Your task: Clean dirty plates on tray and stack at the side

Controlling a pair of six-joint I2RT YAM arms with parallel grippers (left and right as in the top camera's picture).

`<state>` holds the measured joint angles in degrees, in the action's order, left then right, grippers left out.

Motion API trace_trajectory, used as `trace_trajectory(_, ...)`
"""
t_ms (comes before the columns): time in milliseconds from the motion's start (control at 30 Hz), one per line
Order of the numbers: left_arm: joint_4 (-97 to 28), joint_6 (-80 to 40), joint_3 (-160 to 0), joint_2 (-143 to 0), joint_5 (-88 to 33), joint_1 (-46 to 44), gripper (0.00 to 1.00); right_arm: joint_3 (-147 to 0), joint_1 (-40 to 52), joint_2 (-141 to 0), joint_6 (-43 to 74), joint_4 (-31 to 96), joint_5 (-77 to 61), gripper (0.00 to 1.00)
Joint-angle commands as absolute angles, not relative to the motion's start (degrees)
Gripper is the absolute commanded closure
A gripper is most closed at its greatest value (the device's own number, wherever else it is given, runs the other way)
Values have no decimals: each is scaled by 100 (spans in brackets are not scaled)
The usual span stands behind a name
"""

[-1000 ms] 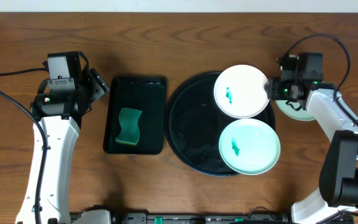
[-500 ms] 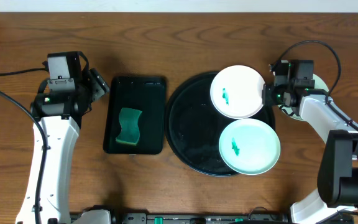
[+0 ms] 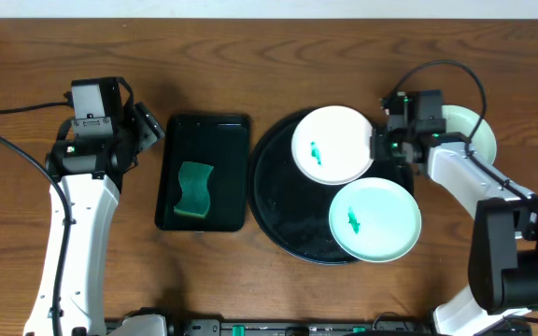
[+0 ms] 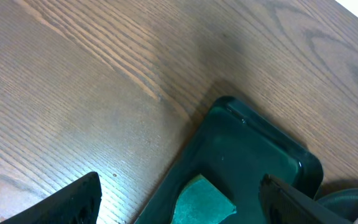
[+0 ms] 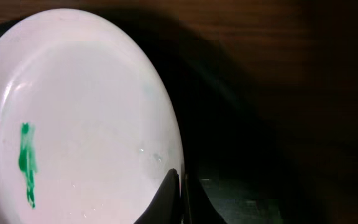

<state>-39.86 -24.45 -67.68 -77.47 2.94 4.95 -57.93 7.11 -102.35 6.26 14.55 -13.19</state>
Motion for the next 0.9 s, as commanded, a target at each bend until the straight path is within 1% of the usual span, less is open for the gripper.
trace_trajectory(0,-3988,-2497,-6816,-7747,322,519,19,-5752,985,-10200,1039,1455,-1398,98)
trace_trajectory(167,-3988,-2497,-6816,-7747,322,519,19,-5752,1297,-10200,1406,1555,-1367,99)
trace_trajectory(367,-3988,-2497,-6816,-7747,322,519,19,-5752,1439,-10200,2062,1881,-755,99)
trace_trajectory(600,-3988,-2497,-6816,-7747,322,519,19,-5752,1435,-10200,2097,2056,-392,99)
trace_trajectory(633,-3988,-2497,-6816,-7747,322,519,19,-5752,1435,-10200,2097,2051,-392,94)
trace_trajectory(667,-3988,-2497,-6816,-7747,322,519,19,-5752,1435,-10200,2095,2038,-392,87)
trace_trajectory(800,-3988,-2497,-6816,-7747,322,519,19,-5752,1435,-10200,1922,1931,-390,80)
trace_trajectory(867,-3988,-2497,-6816,-7747,322,519,19,-5754,1435,-10200,1721,1850,-390,73)
